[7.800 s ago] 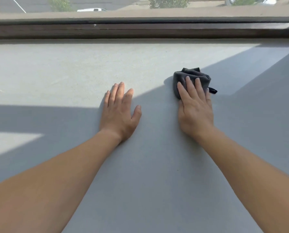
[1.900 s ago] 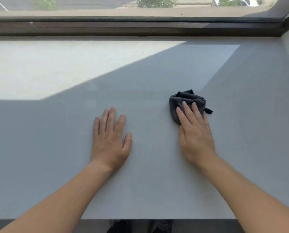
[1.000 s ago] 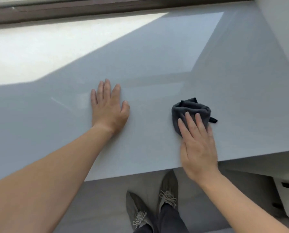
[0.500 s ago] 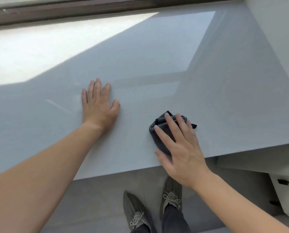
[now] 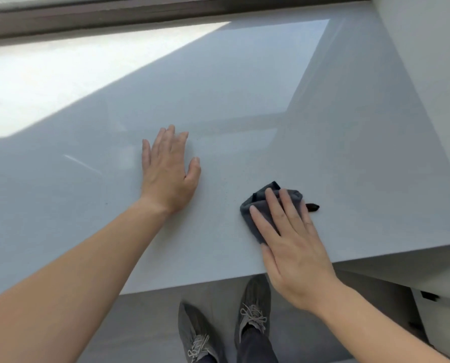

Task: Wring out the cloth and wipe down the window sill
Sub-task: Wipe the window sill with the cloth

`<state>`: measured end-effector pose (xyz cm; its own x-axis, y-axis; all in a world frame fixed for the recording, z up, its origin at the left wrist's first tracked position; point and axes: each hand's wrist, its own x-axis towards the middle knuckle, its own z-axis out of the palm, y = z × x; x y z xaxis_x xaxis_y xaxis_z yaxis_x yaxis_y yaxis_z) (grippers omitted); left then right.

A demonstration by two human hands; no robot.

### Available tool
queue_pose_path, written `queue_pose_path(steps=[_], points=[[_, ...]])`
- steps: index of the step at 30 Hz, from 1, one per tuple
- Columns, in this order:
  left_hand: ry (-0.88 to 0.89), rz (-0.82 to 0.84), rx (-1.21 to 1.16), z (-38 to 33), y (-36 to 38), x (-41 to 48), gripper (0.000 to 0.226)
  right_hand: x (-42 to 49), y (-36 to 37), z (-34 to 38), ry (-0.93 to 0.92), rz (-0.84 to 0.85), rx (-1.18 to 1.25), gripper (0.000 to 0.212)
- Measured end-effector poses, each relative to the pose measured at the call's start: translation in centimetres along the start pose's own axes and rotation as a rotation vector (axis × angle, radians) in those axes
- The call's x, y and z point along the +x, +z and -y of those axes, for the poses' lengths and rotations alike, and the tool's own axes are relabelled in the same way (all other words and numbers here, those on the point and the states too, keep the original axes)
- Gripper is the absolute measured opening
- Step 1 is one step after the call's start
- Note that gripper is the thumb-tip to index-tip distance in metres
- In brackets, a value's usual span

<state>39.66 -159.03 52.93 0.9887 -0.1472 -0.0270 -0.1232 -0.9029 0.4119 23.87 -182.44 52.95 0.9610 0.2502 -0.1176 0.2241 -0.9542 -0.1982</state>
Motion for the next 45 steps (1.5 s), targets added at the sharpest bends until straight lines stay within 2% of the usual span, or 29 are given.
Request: queue_pose_path(steps=[1,3,8,10,13,15,16,17,19,20,21,22,25,27,29,31,33,35,37,39,40,42,45], points=[[0.004,-0.003,-0.005,-0.3,0.2,0.5,0.064,-0.4,0.1,-0.6,-0.056,-0.001,0.004,0.061],[0.010,-0.013,-0.003,-0.5,0.3,1.8,0.064,0.3,-0.1,-2.5,-0.041,-0.018,0.000,0.059],[-0.045,-0.036,0.021,0.0,0.0,5.9,0.064,8.9,-2.0,-7.7,0.386,-0.055,0.002,0.063],[-0.046,-0.041,0.024,-0.1,0.1,7.9,0.061,12.5,-2.3,-6.9,0.427,-0.051,-0.014,0.063],[-0.051,-0.019,0.037,-0.2,0.5,10.2,0.061,14.1,-1.2,-3.3,0.177,-0.052,-0.047,0.062],[-0.062,0.006,0.089,-0.1,1.0,10.4,0.061,14.0,-1.4,-3.9,0.004,-0.025,-0.035,0.059],[-0.061,0.009,0.121,0.1,1.3,10.4,0.062,14.5,-1.8,-5.6,-0.018,-0.023,-0.029,0.058],[-0.061,0.004,0.143,0.2,1.6,10.3,0.063,15.5,-2.3,-7.5,0.025,-0.030,-0.025,0.057],[-0.062,-0.006,0.158,0.2,1.8,10.1,0.066,18.2,-3.5,-10.8,0.290,-0.062,0.007,0.056],[-0.062,-0.010,0.156,0.2,1.8,10.1,0.068,19.6,-4.0,-11.3,0.418,-0.073,0.016,0.057],[-0.061,-0.014,0.153,0.1,1.8,10.2,0.069,20.6,-4.0,-10.7,0.470,-0.085,0.001,0.058],[-0.059,-0.016,0.149,0.1,1.7,10.2,0.069,21.1,-3.8,-9.4,0.426,-0.090,-0.017,0.059],[-0.053,-0.006,0.142,0.1,1.4,10.1,0.068,19.8,-2.5,-5.5,0.018,-0.061,-0.010,0.056],[-0.058,0.009,0.129,0.0,1.2,10.1,0.068,19.6,-2.7,-6.2,-0.098,-0.023,0.011,0.055],[-0.082,0.016,0.113,-0.2,0.8,10.4,0.068,22.1,-3.4,-8.8,-0.006,-0.044,0.029,0.054],[-0.094,-0.030,0.117,-0.3,0.2,11.2,0.063,25.8,-4.4,-10.7,0.212,-0.086,0.037,0.054],[-0.092,-0.089,0.105,-0.5,-0.1,12.4,0.056,29.0,-4.9,-10.4,0.342,-0.104,0.030,0.055],[-0.097,-0.089,0.067,-0.5,0.0,13.6,0.054,30.4,-4.4,-7.8,0.246,-0.097,0.016,0.056],[-0.105,-0.040,0.053,-0.4,0.6,14.3,0.058,30.1,-3.5,-5.7,0.030,-0.076,0.012,0.056],[-0.101,-0.022,0.066,-0.4,1.0,14.5,0.062,30.1,-3.7,-6.6,-0.105,-0.043,0.006,0.056],[-0.103,-0.021,0.081,-0.4,1.2,14.6,0.064,31.0,-4.2,-7.9,-0.115,-0.044,0.002,0.055],[-0.117,-0.007,0.132,-0.6,1.4,14.7,0.066,33.7,-5.3,-11.0,0.020,-0.072,0.003,0.054],[-0.125,0.018,0.186,-0.8,1.6,14.8,0.067,37.4,-6.5,-12.7,0.359,-0.105,0.029,0.054]])
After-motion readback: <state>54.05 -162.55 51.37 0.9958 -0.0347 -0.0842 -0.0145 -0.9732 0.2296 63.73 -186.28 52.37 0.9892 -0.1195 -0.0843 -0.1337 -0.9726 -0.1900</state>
